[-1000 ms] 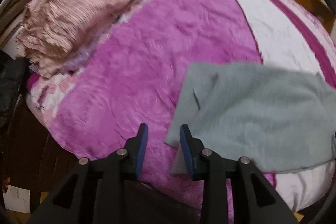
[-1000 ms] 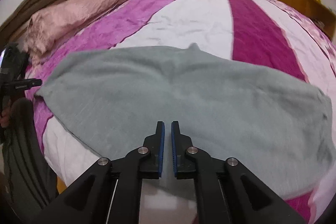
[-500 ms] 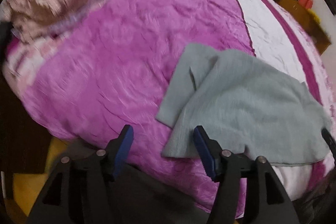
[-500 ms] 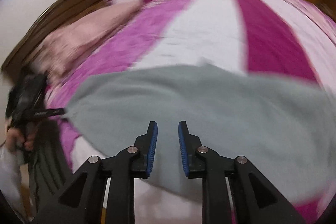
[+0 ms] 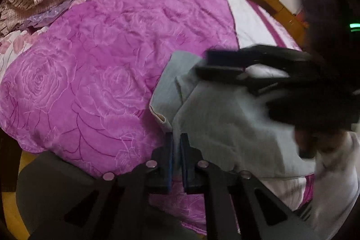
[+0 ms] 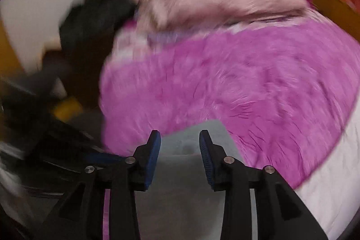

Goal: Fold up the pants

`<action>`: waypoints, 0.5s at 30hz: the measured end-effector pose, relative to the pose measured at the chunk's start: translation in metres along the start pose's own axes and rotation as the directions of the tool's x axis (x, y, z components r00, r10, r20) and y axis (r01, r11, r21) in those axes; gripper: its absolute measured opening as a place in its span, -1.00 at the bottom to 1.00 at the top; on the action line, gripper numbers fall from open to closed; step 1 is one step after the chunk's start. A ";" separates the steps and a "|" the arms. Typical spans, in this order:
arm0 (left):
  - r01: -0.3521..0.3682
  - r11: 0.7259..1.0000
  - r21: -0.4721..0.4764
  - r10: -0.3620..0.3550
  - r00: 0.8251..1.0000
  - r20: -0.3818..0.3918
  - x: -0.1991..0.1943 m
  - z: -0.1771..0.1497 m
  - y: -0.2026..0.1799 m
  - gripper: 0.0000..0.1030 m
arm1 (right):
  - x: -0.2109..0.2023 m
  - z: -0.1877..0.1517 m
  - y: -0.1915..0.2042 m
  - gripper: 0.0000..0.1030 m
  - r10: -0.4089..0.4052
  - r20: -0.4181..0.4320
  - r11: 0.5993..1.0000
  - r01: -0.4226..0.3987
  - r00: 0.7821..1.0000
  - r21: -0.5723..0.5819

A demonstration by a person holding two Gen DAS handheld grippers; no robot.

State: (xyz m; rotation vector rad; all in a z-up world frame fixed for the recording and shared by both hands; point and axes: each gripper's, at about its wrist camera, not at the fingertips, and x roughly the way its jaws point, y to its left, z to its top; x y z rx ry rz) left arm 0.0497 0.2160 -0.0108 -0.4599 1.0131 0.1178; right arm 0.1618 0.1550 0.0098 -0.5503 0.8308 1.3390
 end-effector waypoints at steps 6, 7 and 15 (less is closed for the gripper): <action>0.015 1.000 -0.017 -0.015 1.000 -0.021 0.003 0.000 0.004 -0.87 | 0.027 -0.015 0.019 -0.77 -0.100 -0.106 0.975 0.076 0.989 -0.208; 0.014 1.000 -0.024 -0.014 0.999 -0.028 0.003 0.000 0.005 -0.86 | 0.023 -0.014 0.019 -0.96 -0.092 -0.091 0.978 0.073 0.992 -0.195; 0.049 0.997 -0.064 -0.051 0.999 -0.016 -0.015 -0.006 0.009 -0.87 | 0.001 0.003 0.010 -1.00 -0.121 0.075 0.986 0.129 0.990 -0.107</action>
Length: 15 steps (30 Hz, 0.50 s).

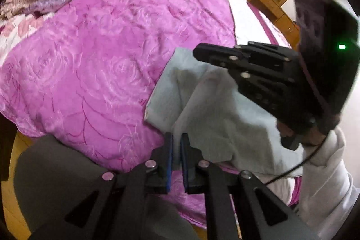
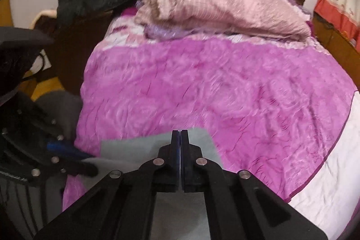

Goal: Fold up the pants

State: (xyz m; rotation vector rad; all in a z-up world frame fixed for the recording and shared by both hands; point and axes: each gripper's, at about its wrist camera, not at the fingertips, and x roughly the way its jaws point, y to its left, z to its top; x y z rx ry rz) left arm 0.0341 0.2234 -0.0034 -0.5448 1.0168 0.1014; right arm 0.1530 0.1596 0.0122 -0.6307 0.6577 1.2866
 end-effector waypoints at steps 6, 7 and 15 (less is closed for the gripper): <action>-0.030 0.996 0.088 0.027 0.999 0.043 -0.013 0.017 -0.014 -0.87 | 0.024 0.003 -0.011 -0.91 0.125 -0.145 0.991 -0.130 0.982 -0.027; -0.034 0.995 0.096 0.031 0.999 0.037 -0.012 0.018 -0.014 -0.87 | 0.029 0.000 -0.010 -0.86 0.143 -0.184 0.988 -0.152 0.973 -0.036; -0.025 0.999 0.036 0.025 1.000 0.004 0.004 0.014 0.000 -0.87 | 0.041 -0.010 0.004 -1.00 0.123 -0.228 0.977 -0.158 0.966 -0.141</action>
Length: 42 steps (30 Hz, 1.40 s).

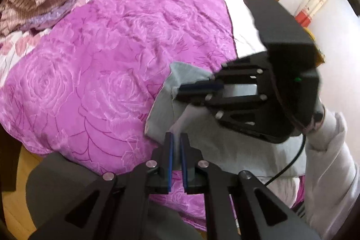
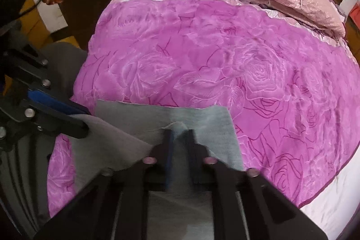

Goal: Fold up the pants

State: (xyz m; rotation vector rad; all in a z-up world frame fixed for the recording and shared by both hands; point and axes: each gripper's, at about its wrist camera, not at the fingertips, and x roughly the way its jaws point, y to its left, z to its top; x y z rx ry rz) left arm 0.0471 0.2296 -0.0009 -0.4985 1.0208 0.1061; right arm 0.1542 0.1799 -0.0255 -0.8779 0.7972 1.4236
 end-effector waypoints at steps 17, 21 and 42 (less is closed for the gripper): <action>0.017 1.000 0.008 -0.017 0.999 0.029 -0.006 0.004 0.001 -0.87 | -0.012 0.003 -0.010 -0.85 -0.033 0.003 0.999 0.033 0.999 0.006; 0.020 1.000 -0.013 -0.020 1.000 0.012 0.001 0.002 0.006 -0.87 | -0.004 0.000 -0.005 -0.80 -0.051 -0.054 0.997 0.047 0.997 -0.063; 0.012 1.000 0.020 -0.013 0.999 0.046 -0.002 0.014 0.003 -0.87 | -0.042 -0.006 -0.022 -1.00 -0.134 0.134 0.989 0.123 0.982 0.086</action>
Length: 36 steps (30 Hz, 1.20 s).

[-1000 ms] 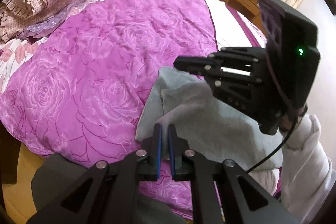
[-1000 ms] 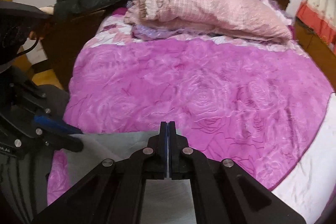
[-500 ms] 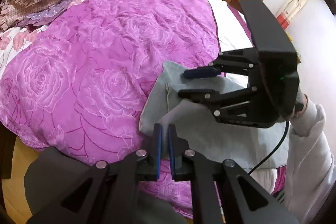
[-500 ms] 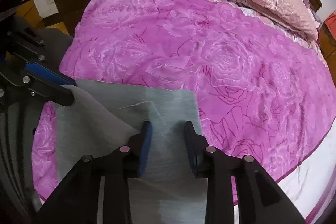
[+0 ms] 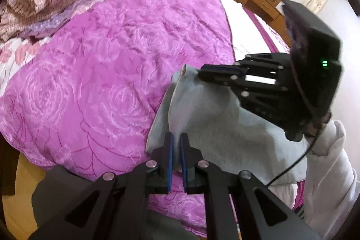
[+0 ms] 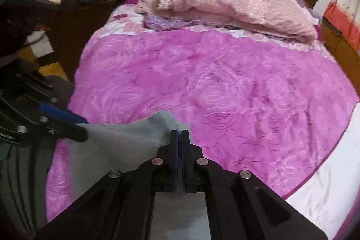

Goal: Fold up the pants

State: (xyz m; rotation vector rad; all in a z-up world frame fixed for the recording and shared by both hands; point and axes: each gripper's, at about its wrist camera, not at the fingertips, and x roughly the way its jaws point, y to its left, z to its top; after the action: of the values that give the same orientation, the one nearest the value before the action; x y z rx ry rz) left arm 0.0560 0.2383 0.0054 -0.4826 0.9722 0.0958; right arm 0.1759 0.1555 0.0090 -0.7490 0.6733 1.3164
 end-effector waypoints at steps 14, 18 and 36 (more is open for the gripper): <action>-0.036 0.999 -0.037 0.035 0.999 -0.019 0.010 -0.002 0.013 -0.87 | 0.031 -0.004 -0.005 -1.00 -0.051 -0.018 0.996 0.052 0.999 0.076; -0.052 0.998 -0.041 0.052 0.999 -0.003 0.007 -0.003 0.012 -0.87 | 0.034 -0.004 -0.001 -1.00 -0.104 0.011 0.991 0.102 0.995 0.091; -0.150 0.989 0.015 0.146 0.978 0.149 -0.031 0.005 -0.072 0.15 | -0.147 -0.177 -0.022 -0.30 -0.230 0.086 0.718 0.110 0.969 0.687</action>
State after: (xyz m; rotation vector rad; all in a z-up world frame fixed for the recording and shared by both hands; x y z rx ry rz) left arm 0.0628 0.1803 0.0583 -0.3727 0.8618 0.2499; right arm 0.1753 -0.0758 0.0222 -0.0866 0.8564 0.8442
